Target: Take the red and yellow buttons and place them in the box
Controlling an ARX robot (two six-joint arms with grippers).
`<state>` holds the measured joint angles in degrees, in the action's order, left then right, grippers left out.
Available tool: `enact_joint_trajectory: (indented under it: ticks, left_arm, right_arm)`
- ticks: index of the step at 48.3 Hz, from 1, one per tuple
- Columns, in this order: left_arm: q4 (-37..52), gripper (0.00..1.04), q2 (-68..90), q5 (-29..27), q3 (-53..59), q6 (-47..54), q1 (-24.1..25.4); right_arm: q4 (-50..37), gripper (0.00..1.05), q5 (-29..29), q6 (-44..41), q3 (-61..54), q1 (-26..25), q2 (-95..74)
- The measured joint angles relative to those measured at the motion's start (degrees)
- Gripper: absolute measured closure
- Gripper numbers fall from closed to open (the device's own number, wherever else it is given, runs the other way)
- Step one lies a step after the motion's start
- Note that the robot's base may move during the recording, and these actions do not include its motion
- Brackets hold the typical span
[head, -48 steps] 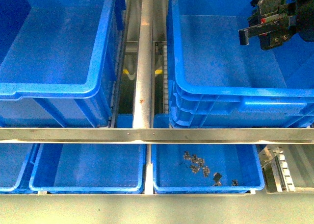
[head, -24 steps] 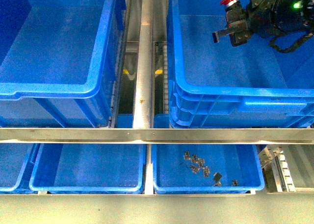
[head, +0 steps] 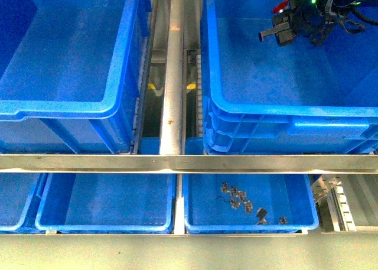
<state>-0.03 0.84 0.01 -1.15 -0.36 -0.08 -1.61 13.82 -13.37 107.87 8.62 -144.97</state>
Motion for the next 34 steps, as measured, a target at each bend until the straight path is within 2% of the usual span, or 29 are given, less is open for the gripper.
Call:
enact_joint_trajectory:
  ticks: [13,21,34]
  left_arm:
    - [0.0,0.08,0.0,0.0,0.0,0.0,0.0]
    - [0.0,0.08,0.0,0.0,0.0,0.0,0.0]
    - [0.0,0.08,0.0,0.0,0.0,0.0,0.0]
  right_arm:
    - [9.1,0.70,0.6,1.0,13.5,0.3,-8.3]
    - [12.4,0.70,0.8,2.1,16.9,0.4,-10.8]
    - [13.7,0.32,0.8,2.9,19.4,0.4,-12.1]
